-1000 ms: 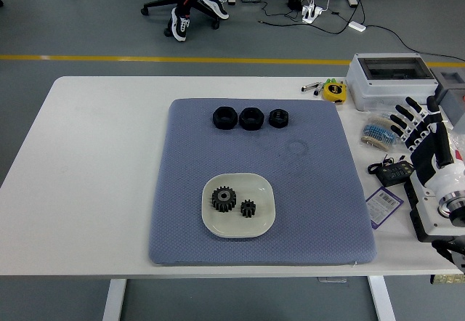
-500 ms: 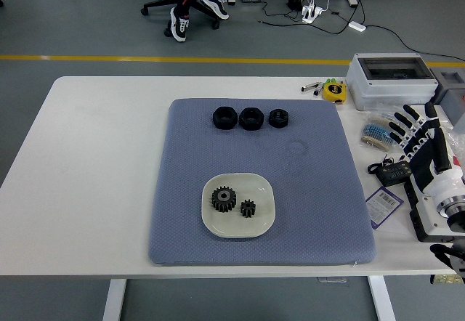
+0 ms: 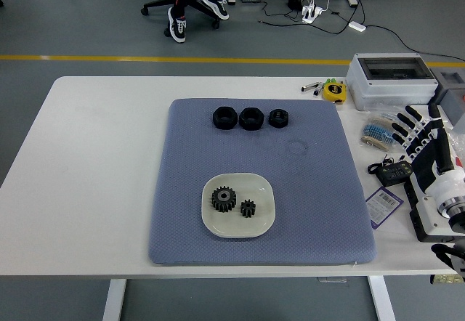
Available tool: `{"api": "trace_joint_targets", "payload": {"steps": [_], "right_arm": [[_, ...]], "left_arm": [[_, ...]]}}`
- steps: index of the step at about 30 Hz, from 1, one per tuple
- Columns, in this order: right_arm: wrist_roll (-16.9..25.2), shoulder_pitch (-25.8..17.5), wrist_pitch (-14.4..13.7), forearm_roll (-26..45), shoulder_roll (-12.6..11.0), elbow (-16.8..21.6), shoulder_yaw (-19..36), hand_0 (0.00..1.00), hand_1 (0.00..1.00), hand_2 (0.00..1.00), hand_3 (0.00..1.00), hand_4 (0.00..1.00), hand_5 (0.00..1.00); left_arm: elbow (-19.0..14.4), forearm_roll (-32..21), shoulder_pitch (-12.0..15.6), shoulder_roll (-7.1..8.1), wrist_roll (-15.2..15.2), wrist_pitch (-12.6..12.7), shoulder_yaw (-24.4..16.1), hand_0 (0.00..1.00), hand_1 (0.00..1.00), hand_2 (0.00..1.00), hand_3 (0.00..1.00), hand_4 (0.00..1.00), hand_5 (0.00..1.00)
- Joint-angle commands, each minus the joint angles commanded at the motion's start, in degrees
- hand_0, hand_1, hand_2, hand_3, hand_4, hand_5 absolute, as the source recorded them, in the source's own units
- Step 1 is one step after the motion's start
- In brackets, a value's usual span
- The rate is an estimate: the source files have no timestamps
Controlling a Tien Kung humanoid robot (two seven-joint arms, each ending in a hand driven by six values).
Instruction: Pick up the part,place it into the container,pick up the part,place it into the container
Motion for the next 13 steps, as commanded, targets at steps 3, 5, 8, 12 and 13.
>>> {"api": "trace_joint_targets", "payload": {"steps": [3,5,8,12,13], "right_arm": [[-0.11,0.05,0.03,-0.10,-0.01,-0.01,0.18,0.905,0.833,0.876,0.892,0.998,0.907],[-0.13,0.01,0.01,-0.15,-0.03,-0.02,0.25,0.905,0.833,0.876,0.892,0.998,0.907],[-0.18,-0.08,0.12,-0.31,0.03,-0.08,0.20,0.905,0.833,0.876,0.892,0.998,0.907],[-0.39,-0.20,0.43,-0.67,0.21,-0.19,0.15,0.870,0.815,0.876,0.927,0.998,0.901],[-0.44,-0.22,0.49,-0.72,0.24,-0.21,0.16,0.870,0.815,0.876,0.927,0.998,0.901]], "left_arm": [[0.00,0.05,-0.17,-0.01,0.00,0.01,-0.08,0.692,0.656,0.683,0.565,0.647,0.583],[0.00,-0.11,-0.25,0.01,-0.04,0.04,-0.01,0.692,0.656,0.683,0.565,0.647,0.583],[0.00,-0.22,-0.33,-0.01,-0.05,0.05,0.06,0.692,0.656,0.683,0.565,0.647,0.583],[0.00,-0.18,-0.43,-0.04,-0.01,0.04,0.13,0.692,0.656,0.686,0.565,0.648,0.584],[0.00,-0.27,-0.45,-0.03,-0.03,0.03,0.22,0.692,0.656,0.686,0.565,0.648,0.584]]}}
